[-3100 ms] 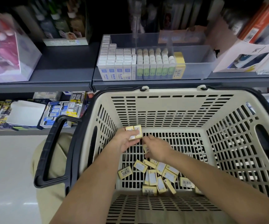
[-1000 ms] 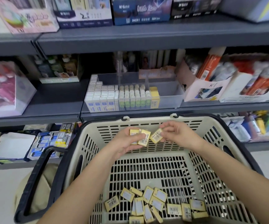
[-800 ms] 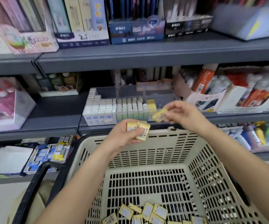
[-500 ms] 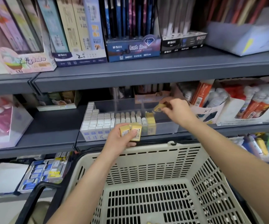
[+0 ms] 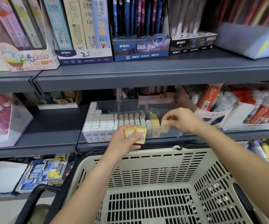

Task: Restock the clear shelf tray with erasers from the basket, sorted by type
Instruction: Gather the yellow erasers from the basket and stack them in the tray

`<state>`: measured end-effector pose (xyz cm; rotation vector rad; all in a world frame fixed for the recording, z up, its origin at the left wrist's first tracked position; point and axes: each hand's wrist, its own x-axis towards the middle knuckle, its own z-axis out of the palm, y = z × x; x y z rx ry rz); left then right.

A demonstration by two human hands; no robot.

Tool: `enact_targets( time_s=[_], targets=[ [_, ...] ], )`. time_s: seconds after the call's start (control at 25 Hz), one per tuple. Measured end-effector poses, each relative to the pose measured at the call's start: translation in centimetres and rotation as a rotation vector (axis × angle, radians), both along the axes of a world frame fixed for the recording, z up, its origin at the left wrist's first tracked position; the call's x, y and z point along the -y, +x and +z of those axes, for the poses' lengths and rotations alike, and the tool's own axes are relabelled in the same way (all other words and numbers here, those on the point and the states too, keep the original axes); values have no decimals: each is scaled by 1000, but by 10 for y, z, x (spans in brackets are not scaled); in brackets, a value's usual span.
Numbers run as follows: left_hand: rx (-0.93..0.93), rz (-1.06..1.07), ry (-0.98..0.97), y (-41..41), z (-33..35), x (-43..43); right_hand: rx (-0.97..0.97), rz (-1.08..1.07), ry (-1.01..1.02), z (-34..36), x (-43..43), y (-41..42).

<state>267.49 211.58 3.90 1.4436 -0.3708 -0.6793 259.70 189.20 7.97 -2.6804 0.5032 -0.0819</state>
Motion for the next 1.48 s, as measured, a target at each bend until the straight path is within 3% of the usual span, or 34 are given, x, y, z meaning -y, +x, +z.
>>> enact_targets(
  time_s=[0.28,0.4,0.48,0.56,0.64,0.8,0.92,1.0,1.16,1.48],
  targets=[
    [-22,-42,28,1,7,17,-286,121,-3,1,-2,8],
    [-50,-72,7,-4,5,25,-25,91,-91,2,-13,1],
    [-61,-79,-7,-7,3,30,202,49,31,7,-24,-7],
    [-78,-74,-30,-11,1,34,215,70,179,9,-38,-13],
    [-100,-70,-58,-14,-2,37,177,72,201,4,-47,-17],
    [-122,-3,-106,-14,-3,37,244,-77,347,15,-30,-17],
    [-77,0,-55,-14,-5,35,259,-201,99,25,-3,-11],
    [-92,7,-55,-15,-5,35,154,-175,-72,22,3,-5],
    [-88,40,-32,-15,-4,37,-27,-57,37,-1,-3,5],
    [-43,16,-48,-16,-7,36,-21,6,55,-12,1,8]
  ],
)
